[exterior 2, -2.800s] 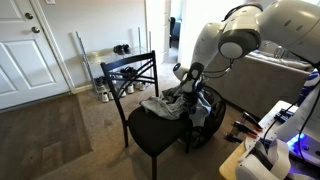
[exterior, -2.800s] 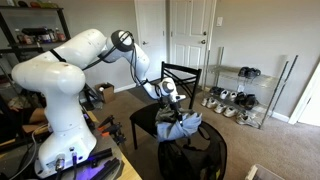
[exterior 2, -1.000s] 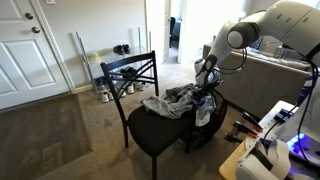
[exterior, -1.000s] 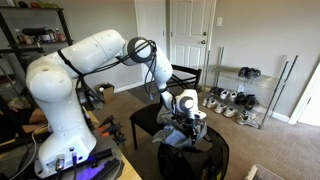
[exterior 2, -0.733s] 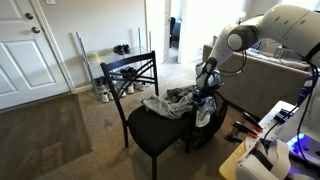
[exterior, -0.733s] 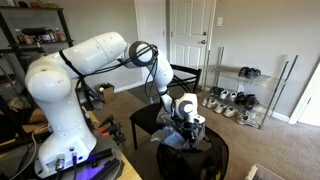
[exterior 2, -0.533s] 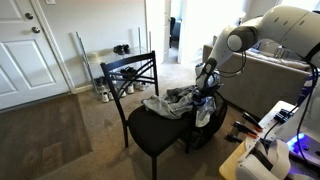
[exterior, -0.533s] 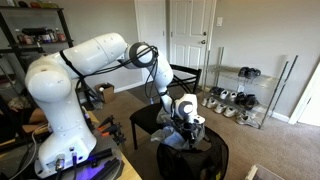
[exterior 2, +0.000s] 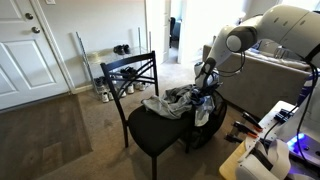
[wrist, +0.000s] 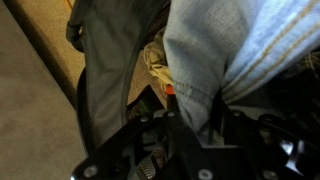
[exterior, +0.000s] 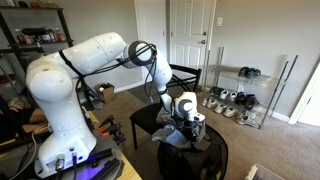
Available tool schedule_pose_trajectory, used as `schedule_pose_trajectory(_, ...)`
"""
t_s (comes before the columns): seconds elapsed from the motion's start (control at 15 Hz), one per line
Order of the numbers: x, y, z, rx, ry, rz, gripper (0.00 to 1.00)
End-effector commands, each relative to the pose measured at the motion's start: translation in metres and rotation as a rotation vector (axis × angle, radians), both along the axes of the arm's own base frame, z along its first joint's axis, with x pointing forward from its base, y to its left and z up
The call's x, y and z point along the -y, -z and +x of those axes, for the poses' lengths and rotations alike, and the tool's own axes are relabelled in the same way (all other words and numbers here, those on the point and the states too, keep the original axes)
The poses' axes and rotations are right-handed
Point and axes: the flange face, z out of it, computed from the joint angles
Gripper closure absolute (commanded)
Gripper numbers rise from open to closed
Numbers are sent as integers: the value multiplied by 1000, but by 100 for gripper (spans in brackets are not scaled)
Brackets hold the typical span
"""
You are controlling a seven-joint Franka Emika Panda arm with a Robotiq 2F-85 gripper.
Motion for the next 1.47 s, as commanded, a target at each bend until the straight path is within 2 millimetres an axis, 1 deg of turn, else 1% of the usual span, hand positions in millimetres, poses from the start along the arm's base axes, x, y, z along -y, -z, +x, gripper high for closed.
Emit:
schedule_pose_trajectory(0.0,-8,-24,-15,41,-11,-25,30)
schedule_pose_trajectory(0.07,-11,-30,-19,56,-15,-34,24)
schedule_pose_trajectory(0.27,-23,-48,-31,104,-49,-67,4)
schedule_pose_trajectory(0.33,-28,-54,-34,120,-63,-78,1)
schedule_pose_trajectory(0.47,-39,-69,-31,154,-105,-97,0)
schedule_pose_trajectory(0.6,-59,-83,-28,192,-159,-116,0)
schedule_pose_trajectory(0.73,-88,-97,-23,231,-230,-134,0)
schedule_pose_trajectory(0.8,-107,-103,-19,242,-276,-144,0)
schedule_pose_trajectory(1.0,-173,-110,-4,232,-437,-170,0)
schedule_pose_trajectory(1.13,-221,-106,1,210,-563,-167,0)
schedule_pose_trajectory(1.2,-242,-103,1,191,-614,-169,0)
schedule_pose_trajectory(1.33,-272,-97,-1,151,-707,-162,0)
schedule_pose_trajectory(1.4,-282,-92,-2,124,-750,-166,0)
